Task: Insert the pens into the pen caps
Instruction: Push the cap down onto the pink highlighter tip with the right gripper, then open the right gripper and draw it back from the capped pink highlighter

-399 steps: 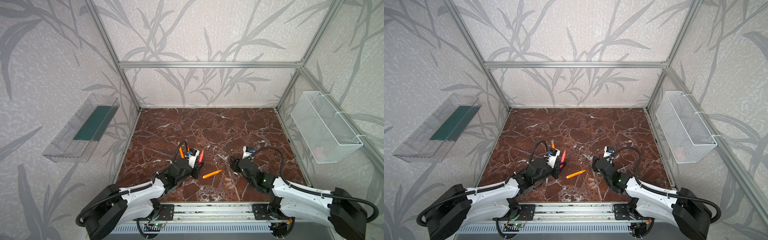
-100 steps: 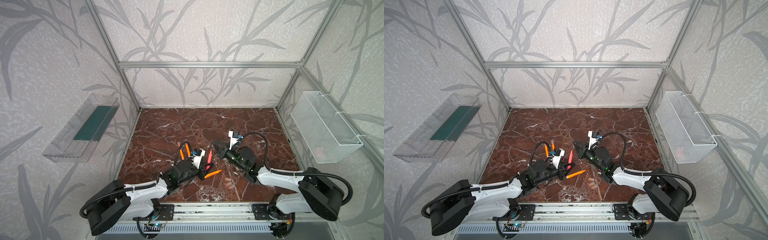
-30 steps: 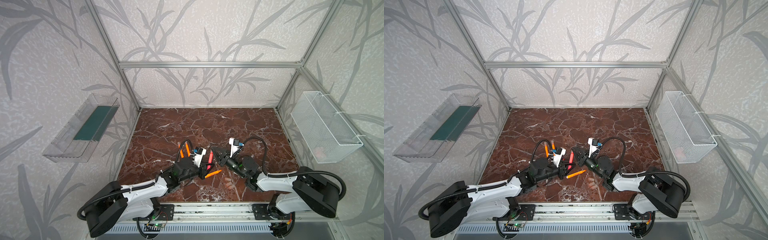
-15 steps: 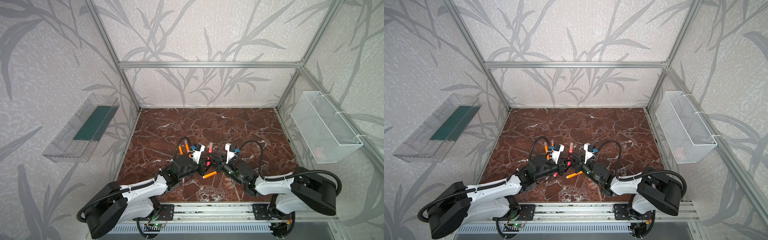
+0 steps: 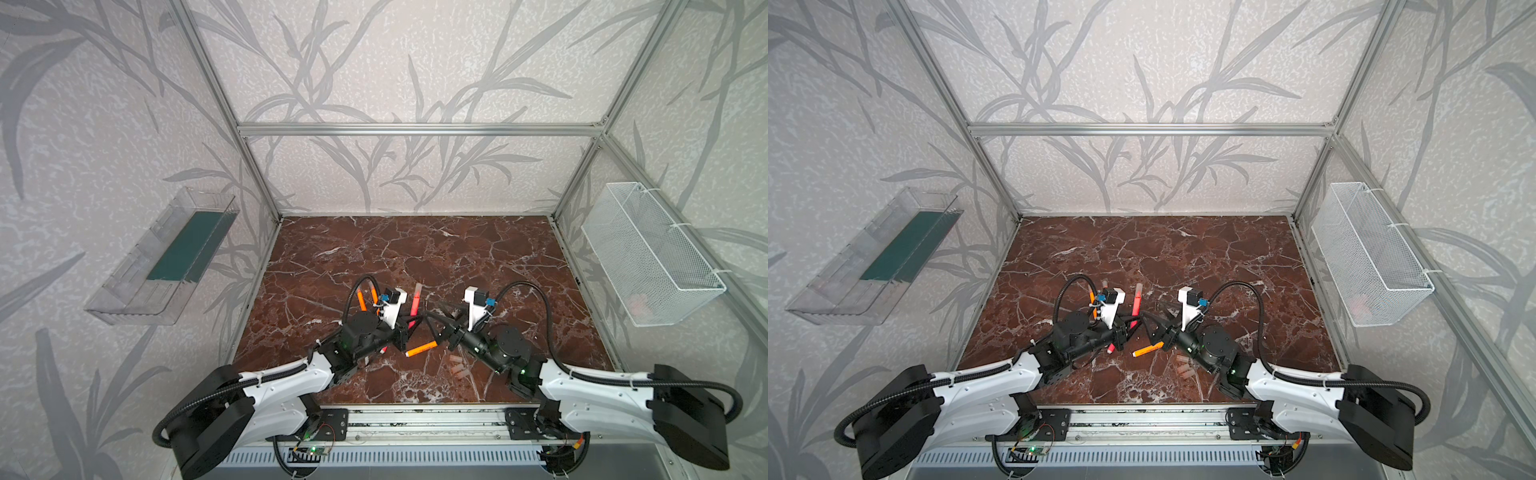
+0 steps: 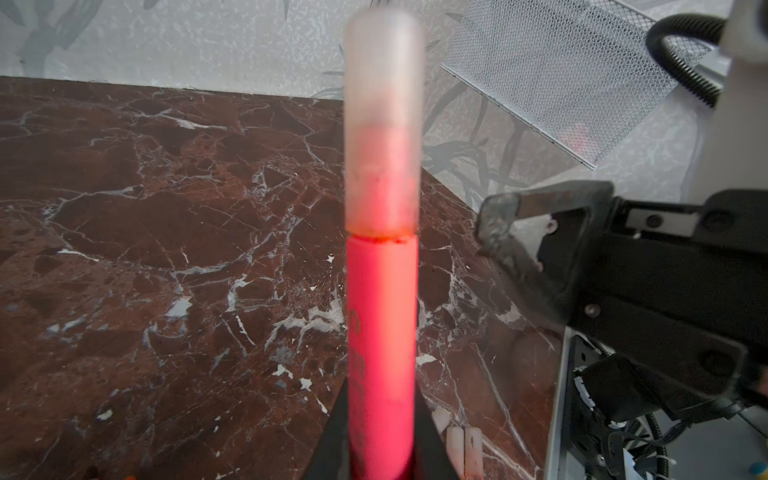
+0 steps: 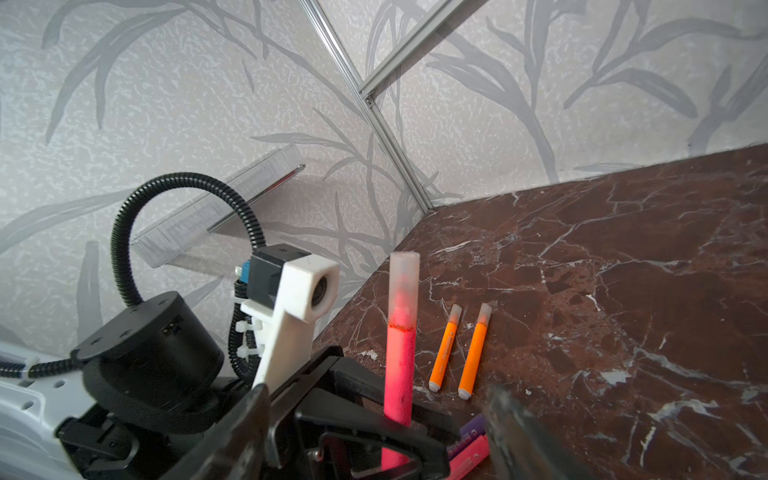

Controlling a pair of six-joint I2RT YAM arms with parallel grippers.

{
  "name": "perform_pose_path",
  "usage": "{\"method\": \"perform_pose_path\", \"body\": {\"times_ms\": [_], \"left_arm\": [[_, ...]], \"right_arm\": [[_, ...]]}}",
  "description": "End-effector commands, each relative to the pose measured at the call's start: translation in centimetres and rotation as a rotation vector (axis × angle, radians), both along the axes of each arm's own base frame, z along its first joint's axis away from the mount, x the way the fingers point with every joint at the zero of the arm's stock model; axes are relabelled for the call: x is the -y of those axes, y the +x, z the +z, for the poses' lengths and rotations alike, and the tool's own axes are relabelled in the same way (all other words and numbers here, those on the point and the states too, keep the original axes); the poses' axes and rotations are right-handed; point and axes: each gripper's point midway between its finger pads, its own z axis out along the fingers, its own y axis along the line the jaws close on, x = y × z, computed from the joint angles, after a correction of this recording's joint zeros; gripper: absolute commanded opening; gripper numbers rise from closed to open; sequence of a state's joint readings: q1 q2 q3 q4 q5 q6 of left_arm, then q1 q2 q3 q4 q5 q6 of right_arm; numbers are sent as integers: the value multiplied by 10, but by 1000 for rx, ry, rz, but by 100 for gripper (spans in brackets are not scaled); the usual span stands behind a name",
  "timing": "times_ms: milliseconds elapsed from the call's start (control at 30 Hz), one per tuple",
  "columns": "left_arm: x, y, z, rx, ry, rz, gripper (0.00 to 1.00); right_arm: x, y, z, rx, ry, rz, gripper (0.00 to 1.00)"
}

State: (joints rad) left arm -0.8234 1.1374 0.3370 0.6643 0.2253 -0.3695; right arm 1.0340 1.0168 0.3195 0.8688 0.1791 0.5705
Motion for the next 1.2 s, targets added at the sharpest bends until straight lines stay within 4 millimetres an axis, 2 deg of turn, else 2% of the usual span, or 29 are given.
{"method": "perform_pose_path", "body": {"times_ms": [0, 100, 467, 700, 867, 1000, 1100, 1167], "left_arm": [[3, -4, 0, 73, 24, -44, 0], [6, -8, -1, 82, 31, -75, 0], [16, -20, -6, 95, 46, -153, 0], [21, -21, -10, 84, 62, -167, 0], [22, -18, -11, 89, 70, -164, 0], [25, -15, -5, 91, 66, -160, 0], [25, -8, -1, 96, 75, -134, 0], [24, -1, 6, 108, 68, -99, 0]], "right_arm": [[6, 4, 1, -6, -96, -40, 77], [12, 15, 10, -9, -88, -69, 72], [-6, 46, 8, -96, -102, -71, 50], [-17, 51, 7, -121, -99, -41, 41], [-25, 48, -3, -145, -107, -1, 35], [-28, 47, -12, -194, -93, 13, 19], [-31, 44, -17, -203, -110, 41, 2], [-32, 41, -24, -210, -115, 56, 0]]}}
